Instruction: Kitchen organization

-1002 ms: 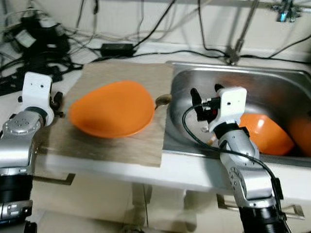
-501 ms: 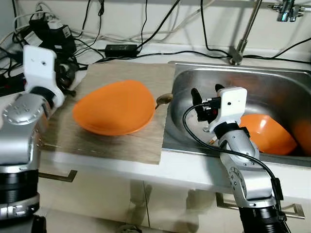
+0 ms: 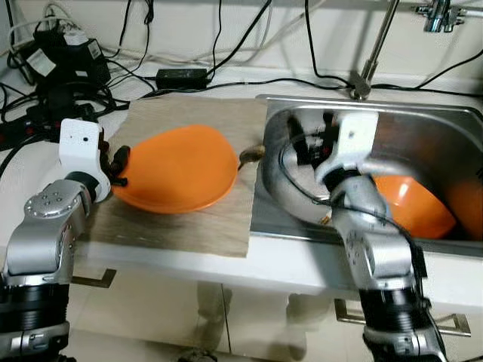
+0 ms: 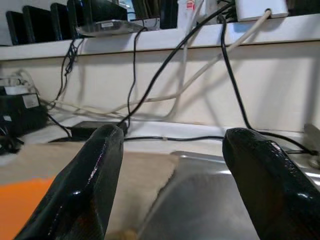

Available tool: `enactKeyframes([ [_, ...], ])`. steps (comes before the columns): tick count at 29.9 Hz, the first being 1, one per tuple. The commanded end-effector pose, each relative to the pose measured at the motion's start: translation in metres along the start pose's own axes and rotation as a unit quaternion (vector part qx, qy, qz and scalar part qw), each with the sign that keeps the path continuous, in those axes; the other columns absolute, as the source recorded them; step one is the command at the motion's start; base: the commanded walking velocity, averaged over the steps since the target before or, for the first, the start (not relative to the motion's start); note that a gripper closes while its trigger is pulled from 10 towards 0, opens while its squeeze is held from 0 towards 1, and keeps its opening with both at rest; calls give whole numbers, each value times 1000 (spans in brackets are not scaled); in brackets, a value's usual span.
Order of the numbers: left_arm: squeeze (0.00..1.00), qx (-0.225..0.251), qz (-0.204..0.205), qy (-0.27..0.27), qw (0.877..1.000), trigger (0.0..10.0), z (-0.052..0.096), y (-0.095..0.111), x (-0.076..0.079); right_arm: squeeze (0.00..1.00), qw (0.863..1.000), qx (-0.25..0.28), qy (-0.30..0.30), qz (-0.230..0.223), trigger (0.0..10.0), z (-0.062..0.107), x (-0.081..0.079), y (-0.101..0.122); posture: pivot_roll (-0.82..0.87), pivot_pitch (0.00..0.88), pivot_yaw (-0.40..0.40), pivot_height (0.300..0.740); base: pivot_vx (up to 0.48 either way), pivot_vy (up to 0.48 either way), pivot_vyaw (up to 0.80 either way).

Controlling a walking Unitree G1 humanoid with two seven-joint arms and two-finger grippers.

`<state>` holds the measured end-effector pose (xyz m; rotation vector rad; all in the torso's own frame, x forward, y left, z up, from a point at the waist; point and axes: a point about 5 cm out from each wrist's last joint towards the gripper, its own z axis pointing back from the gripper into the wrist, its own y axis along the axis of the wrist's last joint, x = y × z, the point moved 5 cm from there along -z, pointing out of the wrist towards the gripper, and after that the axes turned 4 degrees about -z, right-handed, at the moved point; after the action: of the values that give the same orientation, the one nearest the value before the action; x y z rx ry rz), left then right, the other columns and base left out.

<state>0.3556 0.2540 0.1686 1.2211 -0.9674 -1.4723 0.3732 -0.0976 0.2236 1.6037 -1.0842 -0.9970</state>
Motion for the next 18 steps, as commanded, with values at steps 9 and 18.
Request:
enactKeyframes([
  [9, 0, -28, 7, 7, 1000, 10000, 4, -15, -3, 0, 995, -21, 18, -94, 10000, -27, 1, 2, 52, 0, 10, 740, 0, 0, 0],
  [18, 0, -45, 0, 3, 999, 10000, 8, -23, -2, 0, 978, -47, 61, -195, 10000, -47, -18, 0, 67, 0, 3, 740, 0, 0, 0],
])
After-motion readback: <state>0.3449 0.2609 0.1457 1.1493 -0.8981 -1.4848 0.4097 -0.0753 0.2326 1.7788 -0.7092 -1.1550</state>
